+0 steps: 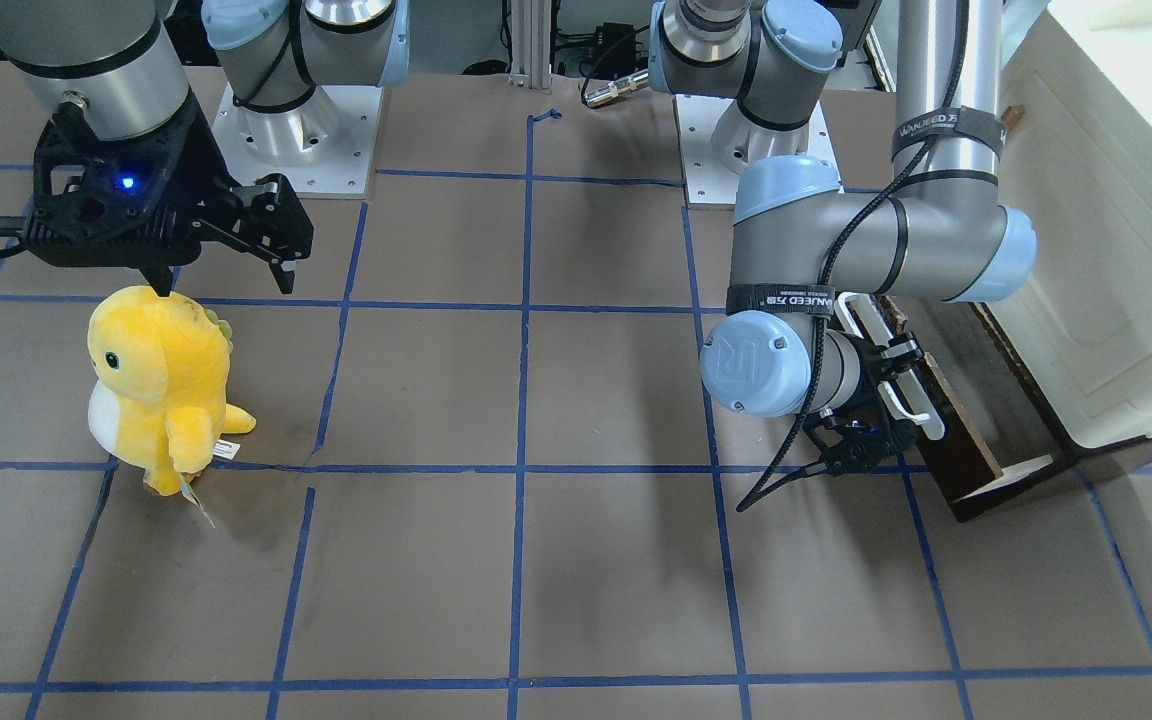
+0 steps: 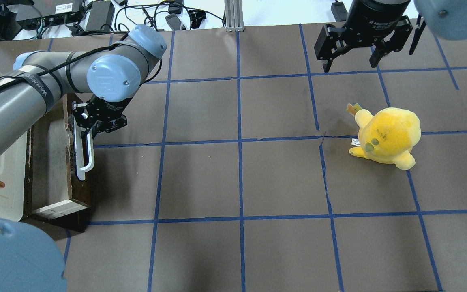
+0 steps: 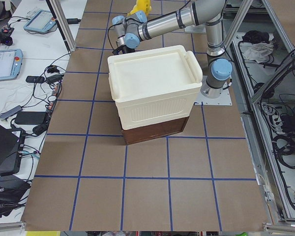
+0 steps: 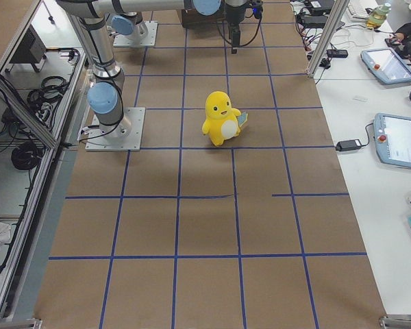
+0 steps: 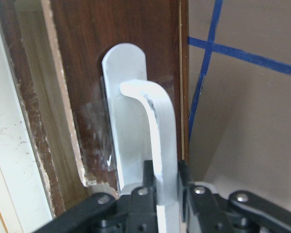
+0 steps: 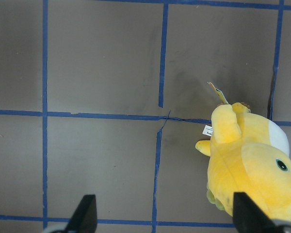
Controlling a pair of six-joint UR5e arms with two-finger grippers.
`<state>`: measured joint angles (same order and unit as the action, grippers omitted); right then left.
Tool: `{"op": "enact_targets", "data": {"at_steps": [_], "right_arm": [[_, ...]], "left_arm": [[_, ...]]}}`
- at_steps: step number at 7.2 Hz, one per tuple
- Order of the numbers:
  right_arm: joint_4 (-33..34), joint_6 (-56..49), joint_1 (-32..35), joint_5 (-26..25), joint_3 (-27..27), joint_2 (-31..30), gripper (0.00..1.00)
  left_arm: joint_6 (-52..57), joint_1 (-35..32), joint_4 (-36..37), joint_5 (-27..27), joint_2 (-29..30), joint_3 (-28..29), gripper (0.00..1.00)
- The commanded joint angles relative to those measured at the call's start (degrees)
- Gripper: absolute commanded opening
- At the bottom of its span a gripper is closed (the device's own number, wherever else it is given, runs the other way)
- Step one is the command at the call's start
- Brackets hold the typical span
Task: Pull drawer sideways
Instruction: 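Pull the drawer outward from the cabinet with the left gripper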
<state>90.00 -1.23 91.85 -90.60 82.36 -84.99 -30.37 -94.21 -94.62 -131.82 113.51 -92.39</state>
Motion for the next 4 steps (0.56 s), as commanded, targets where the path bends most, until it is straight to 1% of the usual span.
{"op": "enact_targets", "data": {"at_steps": [1,4], "right_arm": [[0.00,0.00,0.00,0.07,0.00,0.00,1.00],[0.00,-0.09,0.00,-0.02,0.00,0.00,1.00]], "left_arm": [[-0.04,0.08,-0.04,-0.45,0.13,-0.42,0.00],[-1.88,0.08,0.14,-0.99,1.09,-0.95,0.00]]}}
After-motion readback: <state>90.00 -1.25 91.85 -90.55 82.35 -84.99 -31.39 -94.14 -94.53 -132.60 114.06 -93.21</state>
